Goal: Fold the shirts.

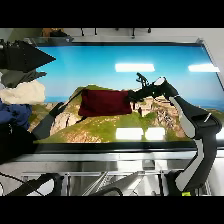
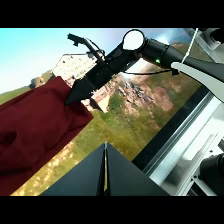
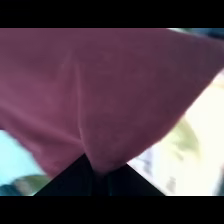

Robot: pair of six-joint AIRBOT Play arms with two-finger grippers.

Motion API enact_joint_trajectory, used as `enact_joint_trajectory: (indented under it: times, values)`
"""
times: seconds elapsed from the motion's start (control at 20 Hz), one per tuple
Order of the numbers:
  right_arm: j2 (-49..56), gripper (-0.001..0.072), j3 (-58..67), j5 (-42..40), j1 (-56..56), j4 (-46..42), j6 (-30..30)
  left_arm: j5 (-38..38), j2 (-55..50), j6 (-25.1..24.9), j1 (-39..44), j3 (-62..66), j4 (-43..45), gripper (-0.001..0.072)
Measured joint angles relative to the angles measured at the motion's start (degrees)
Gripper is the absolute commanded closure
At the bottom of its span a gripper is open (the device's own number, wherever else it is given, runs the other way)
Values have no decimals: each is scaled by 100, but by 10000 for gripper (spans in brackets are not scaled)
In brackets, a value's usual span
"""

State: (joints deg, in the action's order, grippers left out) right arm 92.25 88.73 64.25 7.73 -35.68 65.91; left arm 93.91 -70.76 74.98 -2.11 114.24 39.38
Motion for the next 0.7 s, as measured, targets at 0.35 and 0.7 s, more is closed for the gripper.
enact_joint_trajectory:
  times: [0.35, 0.7]
  values:
    - [-688, 692, 1014, 87, -981, 1156, -393, 2, -2, 42, 0, 0, 0, 690]
    - [-1285, 692, 1770, 251, -2966, 1252, 262, 0, -2, 63, 0, 0, 0, 690]
